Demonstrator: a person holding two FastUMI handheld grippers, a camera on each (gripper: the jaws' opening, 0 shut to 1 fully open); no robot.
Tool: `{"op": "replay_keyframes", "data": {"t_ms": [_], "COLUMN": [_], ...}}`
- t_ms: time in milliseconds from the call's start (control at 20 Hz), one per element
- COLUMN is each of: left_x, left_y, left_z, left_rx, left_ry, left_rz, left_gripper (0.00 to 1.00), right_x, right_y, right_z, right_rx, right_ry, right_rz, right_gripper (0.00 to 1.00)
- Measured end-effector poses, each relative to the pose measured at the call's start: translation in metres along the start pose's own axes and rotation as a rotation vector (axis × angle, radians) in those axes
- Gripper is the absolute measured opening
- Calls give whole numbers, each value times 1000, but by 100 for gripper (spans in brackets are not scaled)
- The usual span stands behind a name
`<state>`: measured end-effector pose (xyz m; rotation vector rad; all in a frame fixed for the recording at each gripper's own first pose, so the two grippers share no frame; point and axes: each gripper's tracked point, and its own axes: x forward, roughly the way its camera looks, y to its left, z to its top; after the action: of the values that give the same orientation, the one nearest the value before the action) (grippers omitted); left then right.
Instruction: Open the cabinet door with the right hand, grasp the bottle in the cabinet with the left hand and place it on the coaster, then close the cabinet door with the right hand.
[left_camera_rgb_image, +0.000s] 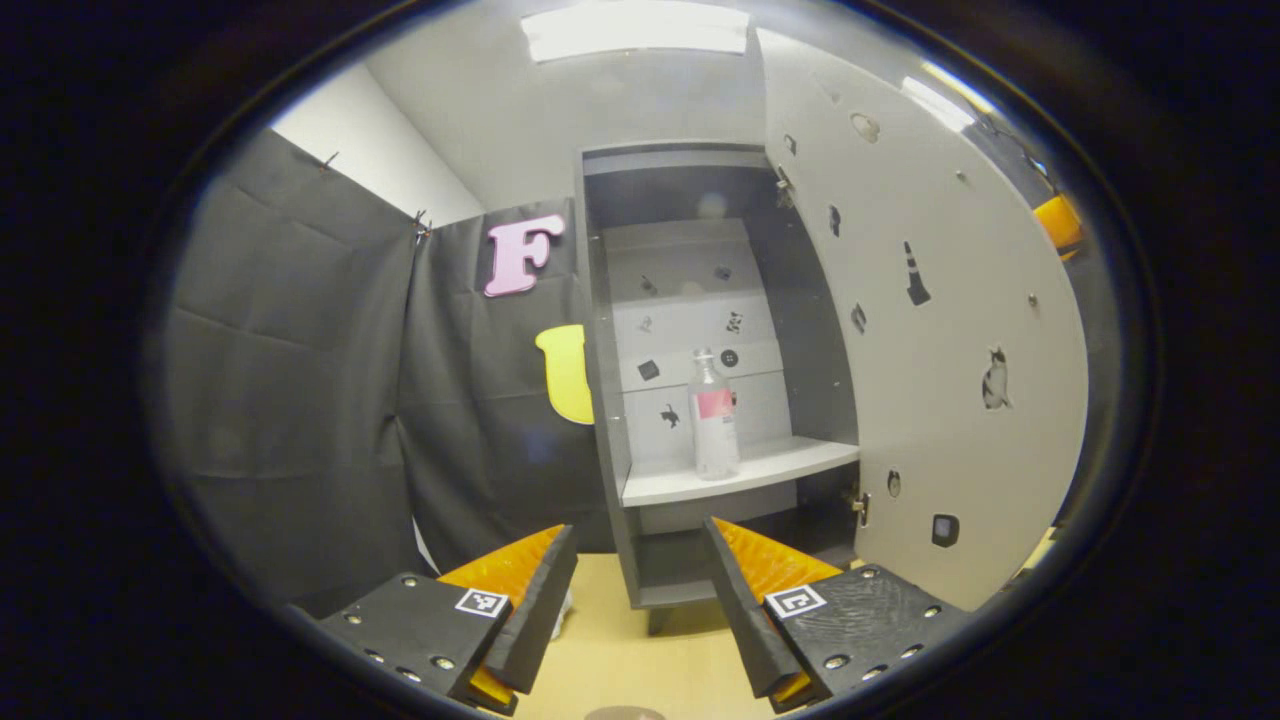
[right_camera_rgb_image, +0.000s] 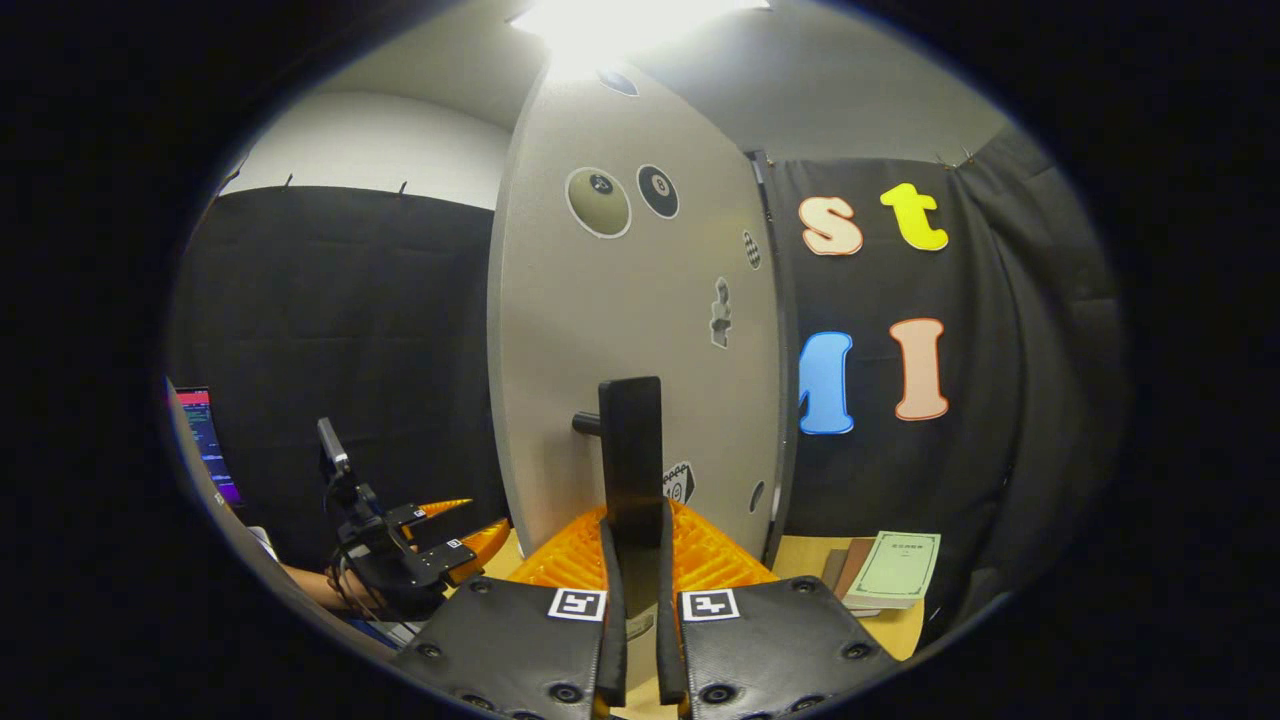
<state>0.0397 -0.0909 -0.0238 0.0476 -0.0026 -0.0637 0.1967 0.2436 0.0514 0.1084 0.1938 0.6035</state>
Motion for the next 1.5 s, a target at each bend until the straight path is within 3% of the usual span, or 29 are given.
{"op": "replay_keyframes", "data": {"t_ms": [350, 500, 700, 850, 1050, 1150, 1250, 1500], "left_x": [-24, -27, -20, 3, 53, 80, 108, 172], "left_y": [-42, -56, -61, -63, -63, -64, -68, -73], "left_z": [5, 12, 33, 48, 64, 68, 72, 71], "left_rx": [-6, -8, -2, -8, -31, -43, -65, -106], "left_ry": [11, 16, -4, -11, -25, -28, -26, -5], "left_rz": [34, 34, 16, -22, -71, -94, -121, -180], "left_gripper": [76, 76, 76, 78, 78, 78, 77, 77], "right_x": [-22, -19, -35, -56, -87, -94, -102, -109], "right_y": [-71, -60, -66, -66, -117, -131, -151, -179], "right_z": [1, 0, 3, 7, 2, -2, -8, -28], "right_rx": [6, 79, -2, 31, 28, 25, 2, 28], "right_ry": [-34, -50, -77, -103, -109, -99, -85, -47], "right_rz": [-124, -52, -67, -41, -258, -342, -448, -613], "right_gripper": [13, 13, 17, 20, 22, 35, 96, 92]}}
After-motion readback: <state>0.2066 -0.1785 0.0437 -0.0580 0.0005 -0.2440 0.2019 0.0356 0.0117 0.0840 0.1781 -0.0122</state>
